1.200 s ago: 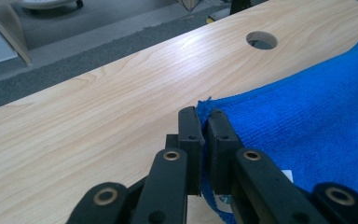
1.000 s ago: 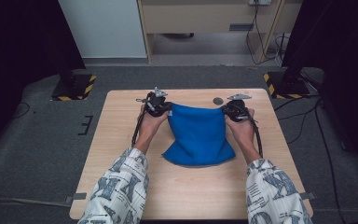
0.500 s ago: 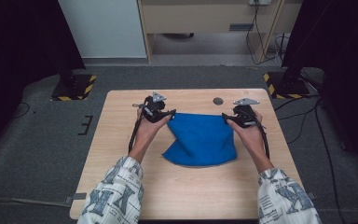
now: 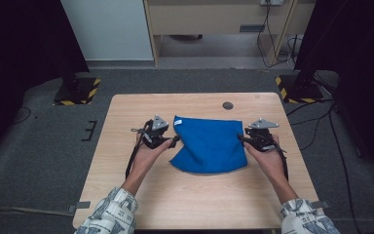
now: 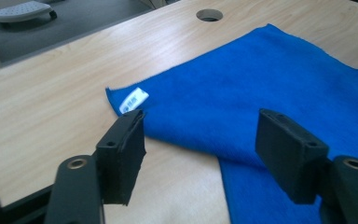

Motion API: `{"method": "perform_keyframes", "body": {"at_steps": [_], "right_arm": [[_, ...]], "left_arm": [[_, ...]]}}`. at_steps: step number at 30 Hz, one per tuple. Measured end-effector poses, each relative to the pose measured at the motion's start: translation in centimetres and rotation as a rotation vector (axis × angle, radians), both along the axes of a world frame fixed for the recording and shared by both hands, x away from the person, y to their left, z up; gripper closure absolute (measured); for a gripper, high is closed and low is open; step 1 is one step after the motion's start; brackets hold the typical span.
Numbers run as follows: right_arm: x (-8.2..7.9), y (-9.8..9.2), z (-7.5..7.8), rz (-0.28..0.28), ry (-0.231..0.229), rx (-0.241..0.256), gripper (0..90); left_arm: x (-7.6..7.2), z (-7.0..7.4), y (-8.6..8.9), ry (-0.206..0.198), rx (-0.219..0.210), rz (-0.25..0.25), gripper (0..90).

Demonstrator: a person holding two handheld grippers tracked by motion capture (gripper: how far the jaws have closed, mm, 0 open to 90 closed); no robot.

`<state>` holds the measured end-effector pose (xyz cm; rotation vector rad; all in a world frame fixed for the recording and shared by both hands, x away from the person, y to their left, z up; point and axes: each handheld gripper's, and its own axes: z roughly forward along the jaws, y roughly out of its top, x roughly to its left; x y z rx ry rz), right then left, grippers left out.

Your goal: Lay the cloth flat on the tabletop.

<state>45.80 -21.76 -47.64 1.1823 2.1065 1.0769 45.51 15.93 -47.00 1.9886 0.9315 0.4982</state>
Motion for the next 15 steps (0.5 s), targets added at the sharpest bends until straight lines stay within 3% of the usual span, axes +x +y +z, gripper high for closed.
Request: {"method": "perform_keyframes", "body": {"at_steps": [4, 7, 13, 15], "right_arm": [[-1.7, -0.5, -0.2, 0.016, -0.005, 0.021, 64.8], [-3.0, -1.0, -0.5, 0.020, -0.002, 0.030, 67.8], [-5.6, -2.4, -0.9, 0.028, -0.002, 0.033, 71.5], [-6.2, -2.9, -1.2, 0.022, 0.005, 0.064, 72.6]], "left_arm": [[-1.7, -0.8, 0.7, -0.003, -0.001, -0.008, 35.6], [-2.9, -1.2, 1.3, 0.000, -0.026, -0.012, 37.0], [-4.8, -2.0, 1.8, -0.009, 0.002, -0.011, 39.2], [-5.4, -2.4, 2.0, -0.003, 0.012, -0.012, 40.2]]}}
